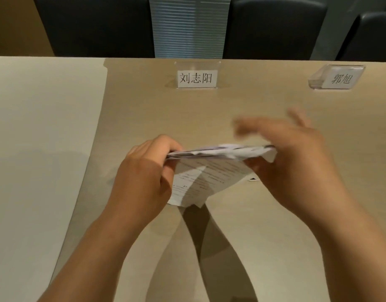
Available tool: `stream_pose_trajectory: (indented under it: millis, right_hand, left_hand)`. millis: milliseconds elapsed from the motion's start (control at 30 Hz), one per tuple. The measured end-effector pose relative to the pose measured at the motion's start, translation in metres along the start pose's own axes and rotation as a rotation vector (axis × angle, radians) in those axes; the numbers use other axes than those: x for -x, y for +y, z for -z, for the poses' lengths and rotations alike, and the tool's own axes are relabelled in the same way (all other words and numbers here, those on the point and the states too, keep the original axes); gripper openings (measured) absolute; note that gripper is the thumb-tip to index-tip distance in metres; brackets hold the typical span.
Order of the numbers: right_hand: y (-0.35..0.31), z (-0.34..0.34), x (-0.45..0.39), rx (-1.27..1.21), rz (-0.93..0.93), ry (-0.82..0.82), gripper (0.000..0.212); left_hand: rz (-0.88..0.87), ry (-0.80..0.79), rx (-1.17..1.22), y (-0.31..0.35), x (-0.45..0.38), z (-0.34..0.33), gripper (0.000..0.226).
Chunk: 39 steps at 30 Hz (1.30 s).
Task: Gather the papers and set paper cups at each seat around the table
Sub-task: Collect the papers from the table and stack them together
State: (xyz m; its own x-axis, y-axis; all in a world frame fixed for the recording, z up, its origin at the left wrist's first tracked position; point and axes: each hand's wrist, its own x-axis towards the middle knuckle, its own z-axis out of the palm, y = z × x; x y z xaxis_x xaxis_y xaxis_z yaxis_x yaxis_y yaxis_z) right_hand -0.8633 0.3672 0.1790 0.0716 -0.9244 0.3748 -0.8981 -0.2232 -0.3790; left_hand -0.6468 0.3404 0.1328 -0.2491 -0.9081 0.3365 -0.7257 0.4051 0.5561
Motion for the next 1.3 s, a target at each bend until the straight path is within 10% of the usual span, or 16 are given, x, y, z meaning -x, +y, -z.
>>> stream_pose_trajectory:
  millis: [67, 200, 367, 600, 833, 1300]
  right_hand:
    - [0.015, -0.011, 0.000, -0.152, -0.019, -0.032, 0.012]
    - [0.046, -0.030, 0.018, -0.481, -0.245, 0.016, 0.026]
    - [0.081, -0.045, 0.044, -0.761, -0.508, 0.025, 0.024]
    - [0.088, -0.056, 0.065, -1.031, -0.636, 0.041, 0.022]
    - [0.108, -0.078, 0.082, -1.022, -0.640, -0.138, 0.046]
    - [0.090, -0.105, 0.078, -0.909, -0.757, -0.047, 0.023]
  left_hand:
    - [-0.070, -0.008, -0.076, 0.009, -0.002, 0.008, 0.016]
    - [0.063, -0.034, -0.089, -0.021, 0.002, 0.020, 0.039]
    - [0.524, -0.004, 0.614, -0.072, 0.025, 0.016, 0.102]
    - [0.549, 0.045, 0.845, -0.070, 0.032, -0.011, 0.025]
    - [0.526, -0.141, 0.787, -0.095, 0.046, -0.033, 0.056]
    - [0.674, -0.137, 0.840, -0.099, 0.056, -0.056, 0.023]
